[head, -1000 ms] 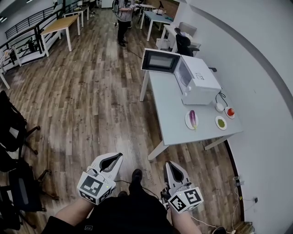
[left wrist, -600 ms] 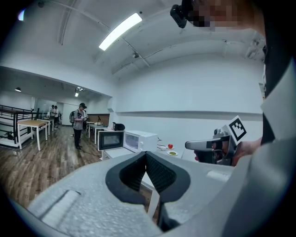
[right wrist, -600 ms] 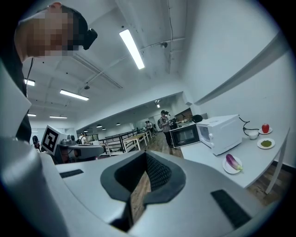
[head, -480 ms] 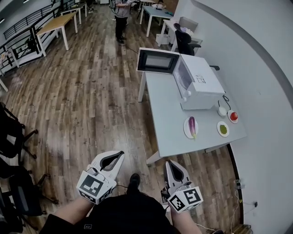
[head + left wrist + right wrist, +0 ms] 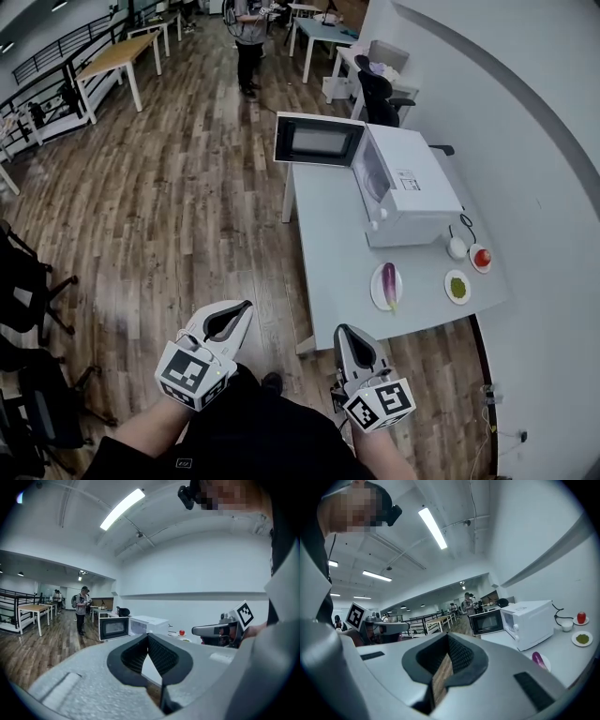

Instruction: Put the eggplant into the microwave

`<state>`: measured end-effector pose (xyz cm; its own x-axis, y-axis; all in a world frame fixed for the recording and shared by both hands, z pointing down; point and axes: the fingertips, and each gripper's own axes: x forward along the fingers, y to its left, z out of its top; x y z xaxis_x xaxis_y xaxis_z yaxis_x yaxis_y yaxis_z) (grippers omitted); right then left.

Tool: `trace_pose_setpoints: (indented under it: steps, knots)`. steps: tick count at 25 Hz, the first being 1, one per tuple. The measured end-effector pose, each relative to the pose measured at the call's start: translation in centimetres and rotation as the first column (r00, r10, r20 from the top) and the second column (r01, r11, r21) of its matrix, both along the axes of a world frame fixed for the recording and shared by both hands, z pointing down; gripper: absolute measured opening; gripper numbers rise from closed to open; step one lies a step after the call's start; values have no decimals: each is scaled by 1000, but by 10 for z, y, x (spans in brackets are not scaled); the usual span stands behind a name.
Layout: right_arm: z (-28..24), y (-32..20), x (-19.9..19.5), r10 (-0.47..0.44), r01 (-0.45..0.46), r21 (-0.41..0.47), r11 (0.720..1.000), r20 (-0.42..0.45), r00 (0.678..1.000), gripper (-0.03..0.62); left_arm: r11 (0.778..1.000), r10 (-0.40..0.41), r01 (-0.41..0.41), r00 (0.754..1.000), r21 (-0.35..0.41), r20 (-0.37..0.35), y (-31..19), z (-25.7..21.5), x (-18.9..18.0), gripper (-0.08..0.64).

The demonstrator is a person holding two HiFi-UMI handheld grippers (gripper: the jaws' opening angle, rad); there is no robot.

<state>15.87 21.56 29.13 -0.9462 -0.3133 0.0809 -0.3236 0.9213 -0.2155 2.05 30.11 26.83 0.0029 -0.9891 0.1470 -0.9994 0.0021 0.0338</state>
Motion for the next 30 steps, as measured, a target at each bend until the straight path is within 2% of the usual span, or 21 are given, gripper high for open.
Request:
trace_pose_setpoints:
  steps: [5,10,14,20,25,30]
  knots:
    - [4,-28,-14,11,-11,-4,1000,3,1000,9,1000,-14,14,1000,-6,-1,-23,2,-18,8]
    - [7,-55,-37,28,-28,-4,1000,1,1000,9,1000,13,-13,1000,-8,4,-53,5,-39,8]
    - [10,-77,-65,56,-56,-2,998,-13,998,9,998,63,-63,997,-2,40,-84,3,-71,8]
    - [15,-119,-114,157,-157,-5,988,-48,986,9,992,127,-128,991,11,42,-134,2,-132,8]
    - [8,-138,-157,210,-210,0,978,-53,976,9,979,203,-203,977,-2,66,-166,2,-175,8]
    - [6,-155,-181,309,-310,-8,951,-62,949,9,947,322,-322,944,-20,71,-200,4,-194,8]
